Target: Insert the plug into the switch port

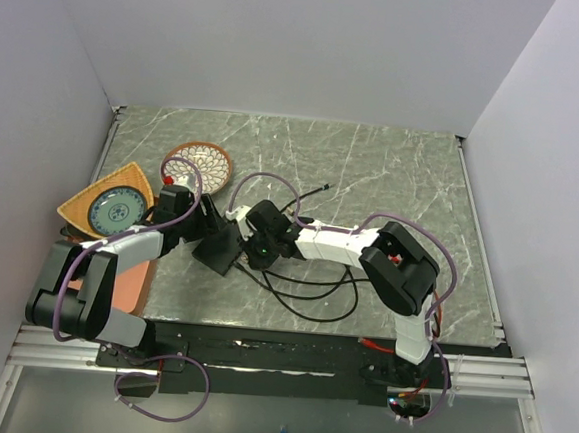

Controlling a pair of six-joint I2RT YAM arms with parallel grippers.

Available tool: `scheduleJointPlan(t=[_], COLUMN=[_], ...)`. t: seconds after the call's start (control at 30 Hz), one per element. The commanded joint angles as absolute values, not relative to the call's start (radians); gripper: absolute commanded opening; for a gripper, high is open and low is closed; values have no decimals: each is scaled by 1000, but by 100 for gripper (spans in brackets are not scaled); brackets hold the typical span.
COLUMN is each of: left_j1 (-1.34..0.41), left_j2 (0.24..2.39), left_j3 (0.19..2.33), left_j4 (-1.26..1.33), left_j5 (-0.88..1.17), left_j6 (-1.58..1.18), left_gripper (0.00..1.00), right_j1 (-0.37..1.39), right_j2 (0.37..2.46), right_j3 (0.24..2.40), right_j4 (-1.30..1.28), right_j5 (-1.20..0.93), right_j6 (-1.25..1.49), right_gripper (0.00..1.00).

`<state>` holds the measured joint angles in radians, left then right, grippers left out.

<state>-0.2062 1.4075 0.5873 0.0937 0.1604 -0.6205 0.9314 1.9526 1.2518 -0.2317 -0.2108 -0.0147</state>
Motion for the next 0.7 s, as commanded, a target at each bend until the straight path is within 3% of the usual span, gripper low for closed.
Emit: scheduleJointPlan(t=[0.0,0.67], left_j1=[-204,-204], left_j2=[1413,1419], left_j3=[584,571], left_j4=[133,153], left_j5=[179,213], left_j6=[-607,-609], left_gripper=[70,70], right_j1=[927,925], right_j2=[1983,2033], right_j3=[1266,1347], right_j4=[-224,-230], right_j5=[-190,-167], right_j6=[34,57], right_gripper=[0,0])
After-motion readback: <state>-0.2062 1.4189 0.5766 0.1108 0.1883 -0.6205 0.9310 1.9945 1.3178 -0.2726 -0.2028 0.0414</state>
